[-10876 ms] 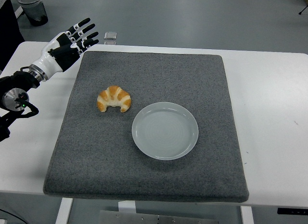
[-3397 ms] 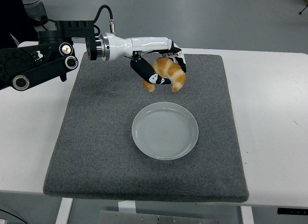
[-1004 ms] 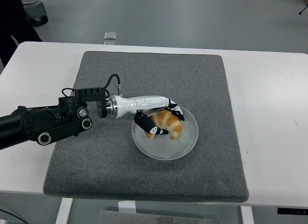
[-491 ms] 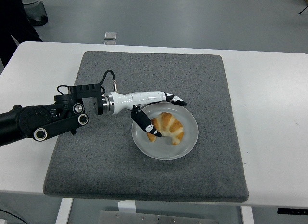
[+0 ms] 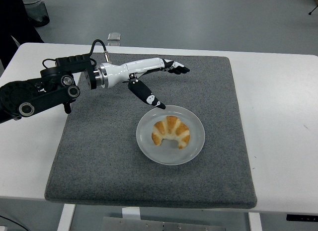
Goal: Place the bread on the plate
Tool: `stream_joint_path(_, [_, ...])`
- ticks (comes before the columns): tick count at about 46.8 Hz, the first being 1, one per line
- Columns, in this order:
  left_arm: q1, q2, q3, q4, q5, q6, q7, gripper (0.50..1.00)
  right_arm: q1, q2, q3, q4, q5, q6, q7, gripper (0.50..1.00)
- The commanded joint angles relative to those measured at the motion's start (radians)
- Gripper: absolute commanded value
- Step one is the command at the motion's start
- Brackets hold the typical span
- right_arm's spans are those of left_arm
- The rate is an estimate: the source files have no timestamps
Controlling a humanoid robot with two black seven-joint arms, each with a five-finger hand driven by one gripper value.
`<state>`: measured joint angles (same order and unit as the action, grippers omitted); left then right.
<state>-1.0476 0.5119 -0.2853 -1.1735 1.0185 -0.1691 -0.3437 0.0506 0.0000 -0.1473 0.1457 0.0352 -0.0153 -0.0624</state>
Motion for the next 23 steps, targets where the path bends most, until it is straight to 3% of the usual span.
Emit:
stream_joint_path(1, [-0.029,0.011,0.0,0.017,-0.057,-0.003,0.0,0.99,0.0,0.0,0.0,0.0,0.0,0.0,-0.001,0.932])
stream_joint_path(23, [-0.051,0.046,-0.132,0.113,-0.29,-0.004,0.0,0.992,0.0,0.0,0.0,0.0,0.0,0.0,-0.001,0.932])
